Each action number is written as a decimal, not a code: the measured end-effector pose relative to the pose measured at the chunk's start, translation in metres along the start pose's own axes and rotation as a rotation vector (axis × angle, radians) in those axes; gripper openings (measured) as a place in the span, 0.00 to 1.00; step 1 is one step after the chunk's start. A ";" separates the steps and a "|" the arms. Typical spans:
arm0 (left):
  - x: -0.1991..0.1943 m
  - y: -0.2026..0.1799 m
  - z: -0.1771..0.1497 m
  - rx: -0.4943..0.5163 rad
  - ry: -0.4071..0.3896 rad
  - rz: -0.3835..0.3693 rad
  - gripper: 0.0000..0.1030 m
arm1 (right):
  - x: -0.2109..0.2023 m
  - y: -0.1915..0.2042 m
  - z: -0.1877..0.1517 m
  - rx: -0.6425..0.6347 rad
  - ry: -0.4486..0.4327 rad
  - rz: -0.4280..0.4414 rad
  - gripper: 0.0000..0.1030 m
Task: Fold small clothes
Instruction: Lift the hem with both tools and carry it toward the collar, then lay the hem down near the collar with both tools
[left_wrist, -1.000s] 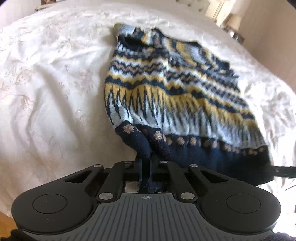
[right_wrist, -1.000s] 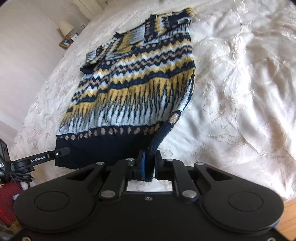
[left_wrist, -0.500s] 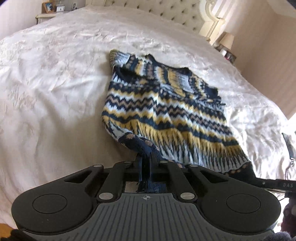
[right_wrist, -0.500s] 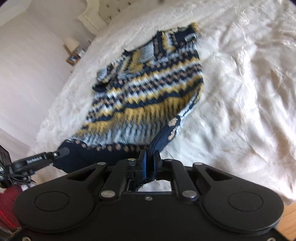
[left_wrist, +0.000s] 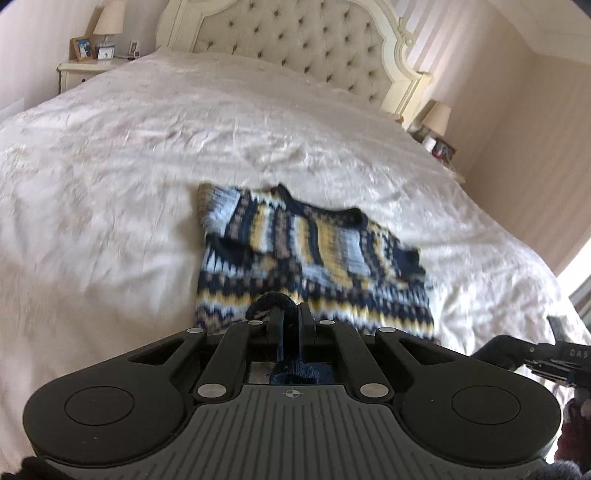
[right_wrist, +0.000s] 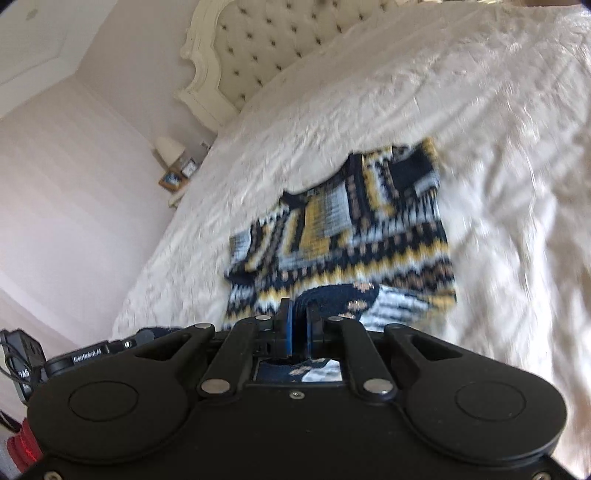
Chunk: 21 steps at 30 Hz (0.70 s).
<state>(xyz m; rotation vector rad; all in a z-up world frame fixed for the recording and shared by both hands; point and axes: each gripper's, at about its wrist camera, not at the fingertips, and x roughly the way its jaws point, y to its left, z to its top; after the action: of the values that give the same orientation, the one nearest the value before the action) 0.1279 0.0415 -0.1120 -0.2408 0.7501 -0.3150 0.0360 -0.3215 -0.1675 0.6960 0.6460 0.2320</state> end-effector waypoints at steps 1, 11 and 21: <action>0.005 0.001 0.007 0.001 -0.004 -0.002 0.06 | 0.004 0.000 0.007 0.004 -0.009 -0.001 0.14; 0.055 0.012 0.080 0.019 -0.033 -0.043 0.06 | 0.052 0.001 0.082 0.037 -0.105 -0.041 0.14; 0.126 0.018 0.139 0.014 -0.010 -0.054 0.06 | 0.109 -0.012 0.142 0.067 -0.134 -0.110 0.13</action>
<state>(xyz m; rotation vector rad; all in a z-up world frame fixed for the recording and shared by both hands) 0.3156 0.0267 -0.0982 -0.2491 0.7318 -0.3695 0.2098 -0.3605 -0.1445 0.7311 0.5643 0.0620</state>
